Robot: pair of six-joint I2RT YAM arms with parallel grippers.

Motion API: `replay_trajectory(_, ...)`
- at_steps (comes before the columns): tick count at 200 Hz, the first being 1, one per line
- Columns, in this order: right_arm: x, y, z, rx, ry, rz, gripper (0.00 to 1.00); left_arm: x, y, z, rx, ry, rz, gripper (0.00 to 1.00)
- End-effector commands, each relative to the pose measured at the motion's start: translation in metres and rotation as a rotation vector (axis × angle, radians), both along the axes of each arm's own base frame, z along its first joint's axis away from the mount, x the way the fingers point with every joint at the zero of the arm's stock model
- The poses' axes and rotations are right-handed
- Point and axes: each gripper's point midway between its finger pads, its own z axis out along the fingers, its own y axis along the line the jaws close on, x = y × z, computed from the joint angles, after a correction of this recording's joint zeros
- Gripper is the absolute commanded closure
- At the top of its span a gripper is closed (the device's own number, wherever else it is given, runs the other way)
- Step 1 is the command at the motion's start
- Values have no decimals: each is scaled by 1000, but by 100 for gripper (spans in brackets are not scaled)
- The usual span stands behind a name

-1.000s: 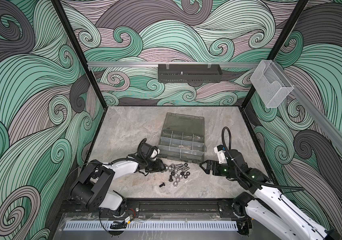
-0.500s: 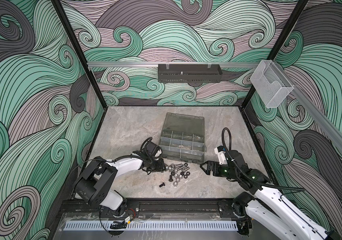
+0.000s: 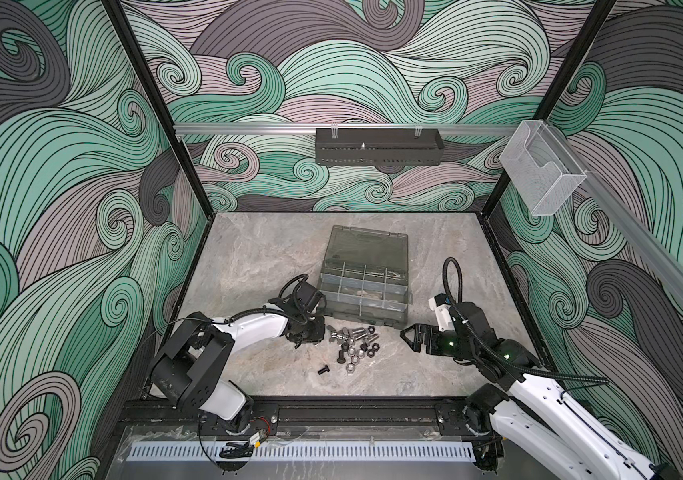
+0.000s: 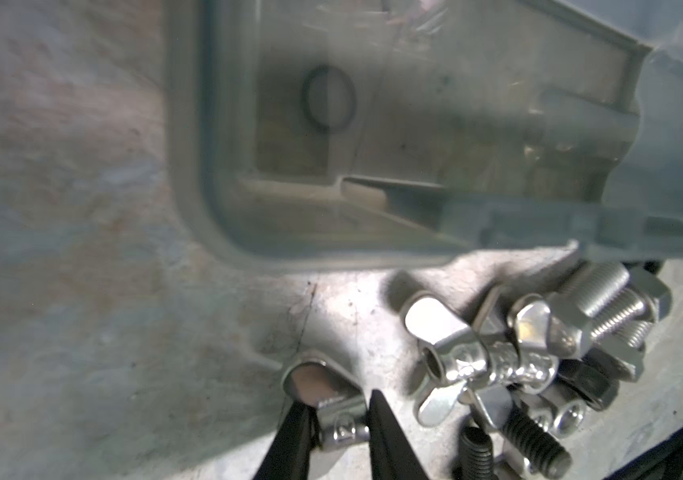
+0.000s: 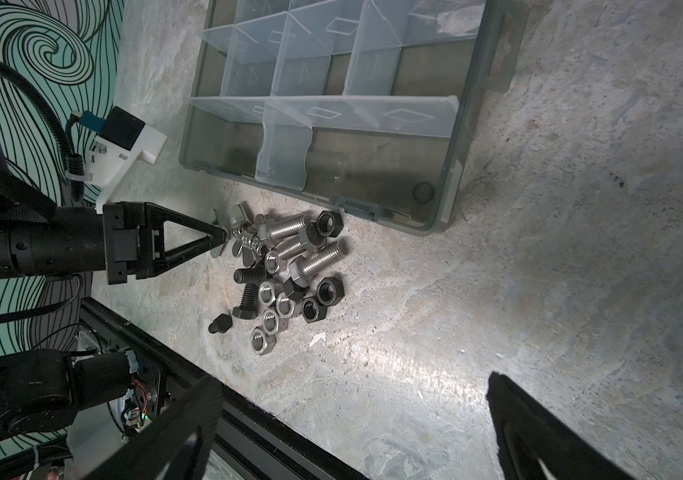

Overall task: Sort the screws and nuts into containers
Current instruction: 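Lift the wing nut with the left gripper into the box's nearest compartment, release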

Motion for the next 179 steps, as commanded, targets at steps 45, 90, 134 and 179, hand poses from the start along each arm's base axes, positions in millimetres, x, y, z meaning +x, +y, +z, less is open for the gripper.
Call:
replay_trajectory(45, -2, -1, -2, -22, 13, 12, 0, -21, 23, -28, 296, 85, -89, 74)
replay_trajectory(90, -2, -1, 0, -28, 11, 16, 0, -21, 23, -23, 336, 58, -111, 80)
replay_trajectory(134, -3, -2, 3, -30, 5, 18, 1, -11, 9, 12, 277, -16, -142, 80)
replay_trajectory(179, -5, -4, 4, -37, -1, 18, 0, 7, -5, 53, 231, -106, -160, 81)
